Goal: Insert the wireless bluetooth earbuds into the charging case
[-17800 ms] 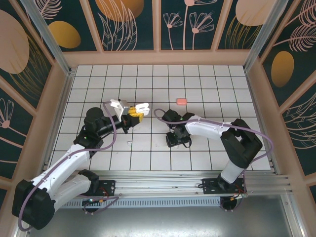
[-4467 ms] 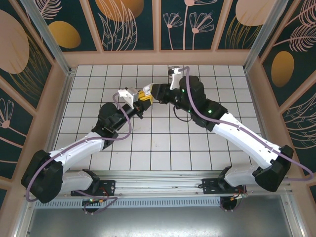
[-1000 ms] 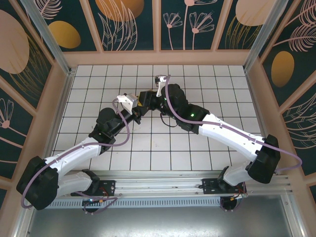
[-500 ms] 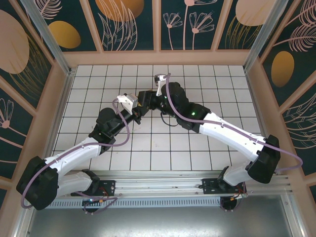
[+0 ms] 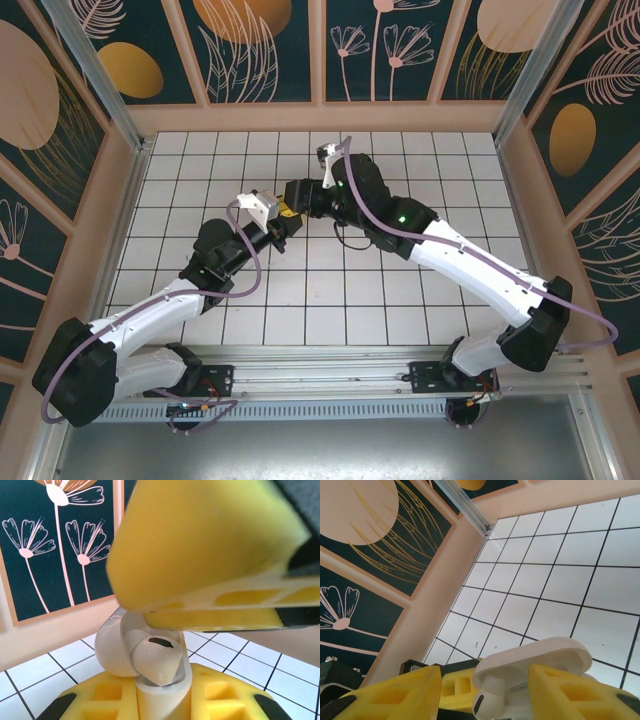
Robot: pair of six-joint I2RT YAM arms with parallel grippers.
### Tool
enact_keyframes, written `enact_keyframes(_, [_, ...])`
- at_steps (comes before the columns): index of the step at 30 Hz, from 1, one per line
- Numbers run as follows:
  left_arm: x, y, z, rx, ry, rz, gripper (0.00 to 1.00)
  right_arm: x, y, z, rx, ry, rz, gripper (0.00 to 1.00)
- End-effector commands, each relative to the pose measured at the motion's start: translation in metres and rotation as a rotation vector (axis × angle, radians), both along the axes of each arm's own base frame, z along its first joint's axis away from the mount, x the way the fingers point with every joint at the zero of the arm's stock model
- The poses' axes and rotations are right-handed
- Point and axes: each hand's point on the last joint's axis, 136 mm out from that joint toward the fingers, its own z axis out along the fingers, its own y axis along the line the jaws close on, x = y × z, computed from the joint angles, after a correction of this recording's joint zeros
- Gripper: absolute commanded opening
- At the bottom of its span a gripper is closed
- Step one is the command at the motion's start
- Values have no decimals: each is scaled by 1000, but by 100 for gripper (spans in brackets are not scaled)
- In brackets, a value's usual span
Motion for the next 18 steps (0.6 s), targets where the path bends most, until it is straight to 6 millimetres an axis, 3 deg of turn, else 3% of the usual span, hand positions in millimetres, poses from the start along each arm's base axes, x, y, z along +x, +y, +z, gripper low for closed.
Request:
enact_keyframes(1, [-10, -4, 30, -60, -63, -49, 0, -7, -14, 17, -19, -3, 36, 49])
enact_keyframes(10, [-11, -15, 15, 27, -9, -104, 0, -9, -40, 43, -109, -49, 71, 46])
enact_keyframes(18, [-1, -19, 6, 85, 21, -84, 0, -13, -35, 31, -135, 13, 107, 37])
